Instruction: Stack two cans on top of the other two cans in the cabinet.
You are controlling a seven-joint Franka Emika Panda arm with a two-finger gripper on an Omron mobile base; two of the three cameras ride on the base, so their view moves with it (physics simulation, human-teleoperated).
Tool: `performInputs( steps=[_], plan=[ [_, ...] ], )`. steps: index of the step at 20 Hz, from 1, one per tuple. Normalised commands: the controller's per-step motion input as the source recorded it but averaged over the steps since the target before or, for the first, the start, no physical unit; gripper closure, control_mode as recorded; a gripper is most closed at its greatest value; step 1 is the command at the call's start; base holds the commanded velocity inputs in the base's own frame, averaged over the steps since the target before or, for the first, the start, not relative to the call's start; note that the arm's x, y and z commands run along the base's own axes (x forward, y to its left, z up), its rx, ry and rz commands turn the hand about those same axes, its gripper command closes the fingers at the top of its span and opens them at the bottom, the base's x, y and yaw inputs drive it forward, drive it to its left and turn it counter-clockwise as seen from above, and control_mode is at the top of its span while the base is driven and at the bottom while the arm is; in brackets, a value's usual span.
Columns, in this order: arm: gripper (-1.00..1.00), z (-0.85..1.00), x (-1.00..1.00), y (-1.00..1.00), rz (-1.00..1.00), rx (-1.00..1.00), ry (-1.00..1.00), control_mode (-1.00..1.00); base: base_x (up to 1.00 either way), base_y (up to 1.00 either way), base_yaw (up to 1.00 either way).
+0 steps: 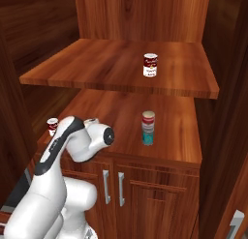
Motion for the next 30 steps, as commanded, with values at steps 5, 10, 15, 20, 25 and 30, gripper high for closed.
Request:
performInputs(
  steps=[5, 10, 15, 20, 25, 30],
  plan=[
    [-1.0, 0.0, 0.0, 0.28, 0.0, 0.0, -0.06, -1.0, 0.0, 0.0, 0.0],
    [-1.0, -0.13, 0.0, 0.33, 0.0, 0.0, 0.0, -1.0, 0.0, 0.0, 0.0],
    [-1.0, -0.23, 0.0, 0.3, 0.0, 0.0, -0.01, -1.0, 0.0, 0.0, 0.0],
    [-1.0, -0.31, 0.02, 0.21, 0.01, 0.0, -0.02, -1.0, 0.0, 0.0, 0.0],
    [-1.0, -0.31, 0.07, 0.19, 0.03, 0.0, 0.0, -1.0, 0.0, 0.0, 0.0],
    [-1.0, -0.35, 0.08, 0.14, 0.04, 0.0, 0.0, -1.0, 0.0, 0.0, 0.0]
  ],
)
